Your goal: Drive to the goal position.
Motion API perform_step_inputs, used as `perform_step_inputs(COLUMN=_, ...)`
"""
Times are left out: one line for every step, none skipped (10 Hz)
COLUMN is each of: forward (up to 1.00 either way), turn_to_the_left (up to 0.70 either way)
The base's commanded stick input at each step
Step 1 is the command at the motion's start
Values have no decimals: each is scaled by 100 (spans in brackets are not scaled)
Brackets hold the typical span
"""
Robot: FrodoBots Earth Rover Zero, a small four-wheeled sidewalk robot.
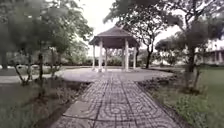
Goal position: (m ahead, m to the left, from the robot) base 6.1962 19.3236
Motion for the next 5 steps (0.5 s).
perform_step_inputs(forward=100, turn_to_the_left=0)
perform_step_inputs(forward=100, turn_to_the_left=0)
perform_step_inputs(forward=100, turn_to_the_left=0)
perform_step_inputs(forward=100, turn_to_the_left=0)
perform_step_inputs(forward=100, turn_to_the_left=0)
